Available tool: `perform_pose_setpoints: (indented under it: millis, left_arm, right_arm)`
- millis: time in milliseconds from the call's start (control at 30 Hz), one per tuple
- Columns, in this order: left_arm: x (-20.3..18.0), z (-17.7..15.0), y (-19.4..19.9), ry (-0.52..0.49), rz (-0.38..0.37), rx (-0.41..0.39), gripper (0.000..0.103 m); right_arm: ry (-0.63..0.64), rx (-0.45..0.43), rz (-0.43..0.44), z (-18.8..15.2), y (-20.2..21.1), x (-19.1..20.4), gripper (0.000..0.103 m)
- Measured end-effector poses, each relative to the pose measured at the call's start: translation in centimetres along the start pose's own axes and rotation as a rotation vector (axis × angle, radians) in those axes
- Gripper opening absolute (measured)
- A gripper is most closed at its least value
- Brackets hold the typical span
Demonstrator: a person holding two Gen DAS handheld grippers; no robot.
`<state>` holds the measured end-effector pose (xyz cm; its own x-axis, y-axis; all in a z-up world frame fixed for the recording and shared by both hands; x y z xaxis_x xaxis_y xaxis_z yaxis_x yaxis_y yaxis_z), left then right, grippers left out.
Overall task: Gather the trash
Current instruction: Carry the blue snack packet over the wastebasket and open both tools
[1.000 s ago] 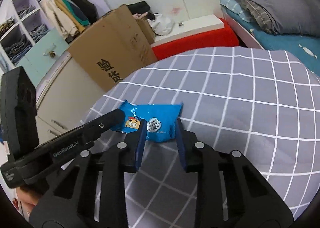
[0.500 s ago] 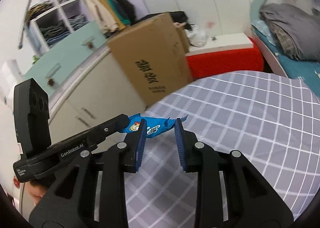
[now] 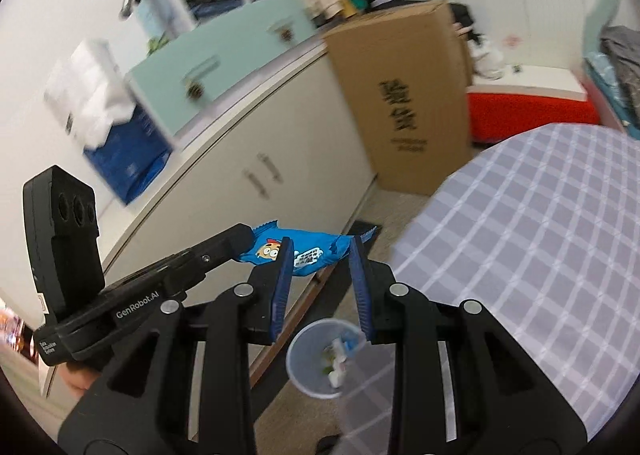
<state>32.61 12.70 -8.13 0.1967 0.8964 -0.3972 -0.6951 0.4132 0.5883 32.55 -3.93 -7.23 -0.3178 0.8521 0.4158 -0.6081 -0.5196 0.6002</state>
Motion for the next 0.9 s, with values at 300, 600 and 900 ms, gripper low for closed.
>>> perform_pose_setpoints:
  millis: [300, 600, 900]
  left_arm:
    - [9.1, -5.6, 2.9, 0.085, 0.105, 0.052, 0.008]
    - [15.1, -10.6, 0.5, 0.118, 0.227, 0.138, 0.027]
    - [21.1, -15.0, -3.2, 0.21, 0.395, 0.28, 0.074]
  right_arm:
    - [0.028, 0.136, 0.048, -5.9, -6.8, 5.1, 0.029]
    - [0.029, 0.298, 0.036, -11.3, -14.3, 5.6, 0.054]
    - [0.014, 0.397, -0.092, -15.4, -17.6, 2.3, 0.066]
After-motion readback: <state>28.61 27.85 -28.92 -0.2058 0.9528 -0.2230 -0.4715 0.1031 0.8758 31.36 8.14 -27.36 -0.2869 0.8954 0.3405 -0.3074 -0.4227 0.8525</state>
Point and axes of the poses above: each gripper's, at about its wrist camera, not at the fingertips, and y roughly against the way its jaws point, x to its left, z to its top, the point moved 2 cm from there along -y, roughly the way its jaws point, and after that the axes turned 1 degree about -y, right-handed, at the moved point
